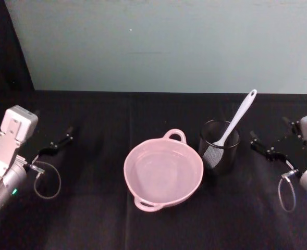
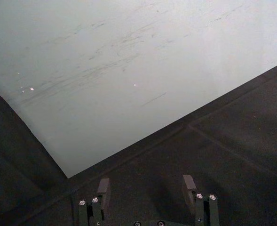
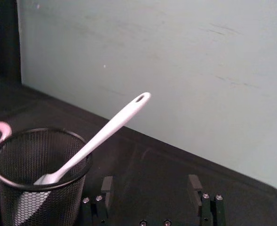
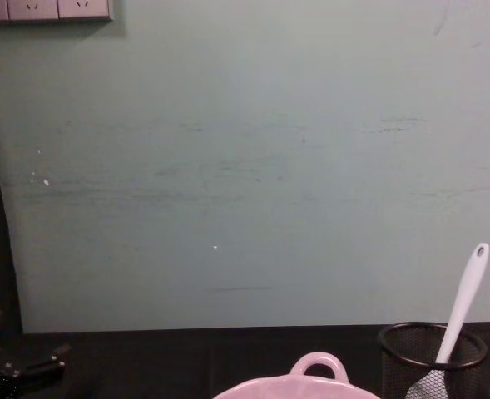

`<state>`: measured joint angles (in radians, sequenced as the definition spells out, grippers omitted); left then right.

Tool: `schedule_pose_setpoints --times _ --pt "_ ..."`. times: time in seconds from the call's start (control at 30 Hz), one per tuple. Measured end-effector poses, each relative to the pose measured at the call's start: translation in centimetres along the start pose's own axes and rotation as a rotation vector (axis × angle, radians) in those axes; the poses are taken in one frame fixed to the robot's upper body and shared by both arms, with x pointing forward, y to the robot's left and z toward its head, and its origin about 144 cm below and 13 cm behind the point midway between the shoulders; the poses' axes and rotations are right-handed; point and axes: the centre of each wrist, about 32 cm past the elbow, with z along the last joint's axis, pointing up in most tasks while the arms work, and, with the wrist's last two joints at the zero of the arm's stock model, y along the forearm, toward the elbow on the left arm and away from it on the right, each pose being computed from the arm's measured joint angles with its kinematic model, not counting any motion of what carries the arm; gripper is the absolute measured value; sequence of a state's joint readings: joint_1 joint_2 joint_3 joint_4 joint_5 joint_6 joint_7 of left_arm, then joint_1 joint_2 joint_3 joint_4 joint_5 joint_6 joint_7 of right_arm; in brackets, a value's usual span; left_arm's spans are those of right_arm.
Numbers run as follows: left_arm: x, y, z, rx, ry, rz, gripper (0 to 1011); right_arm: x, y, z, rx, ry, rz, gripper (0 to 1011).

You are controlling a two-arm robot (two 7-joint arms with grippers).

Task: Use the one hand to pick up the spoon and stir the clear water in the bowl.

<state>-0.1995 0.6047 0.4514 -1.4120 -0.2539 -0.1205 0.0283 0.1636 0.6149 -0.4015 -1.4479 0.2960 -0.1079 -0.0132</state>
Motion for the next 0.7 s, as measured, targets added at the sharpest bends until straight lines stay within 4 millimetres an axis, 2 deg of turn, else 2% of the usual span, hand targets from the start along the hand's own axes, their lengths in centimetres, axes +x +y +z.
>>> schedule_pose_setpoints --times 0.17,0.27,0.3,0.5,0.6,0.7 --pt "0.0 0.0 0.0 0.0 0.0 0.0 1005 1.2 -0.6 0.6 0.012 0.143 0.015 1004" --pt "0.0 0.0 0.0 0.0 0.0 0.0 1005 2.5 -0.3 0.9 0.02 0.307 0.06 1004" --pt "0.0 0.0 0.0 0.0 0.0 0.0 1005 2.5 -0.3 0.9 0.02 0.307 0.06 1004" --pt "0.0 0.0 0.0 0.0 0.0 0.0 1005 4.0 1.2 0.9 0.01 0.595 0.159 1004" --pt "0.0 0.0 0.0 0.0 0.0 0.0 1005 4.3 1.9 0.7 0.005 0.671 0.191 1004" --pt "0.0 0.0 0.0 0.0 0.0 0.0 1005 4.6 3.3 0.4 0.007 0.799 0.25 1004"
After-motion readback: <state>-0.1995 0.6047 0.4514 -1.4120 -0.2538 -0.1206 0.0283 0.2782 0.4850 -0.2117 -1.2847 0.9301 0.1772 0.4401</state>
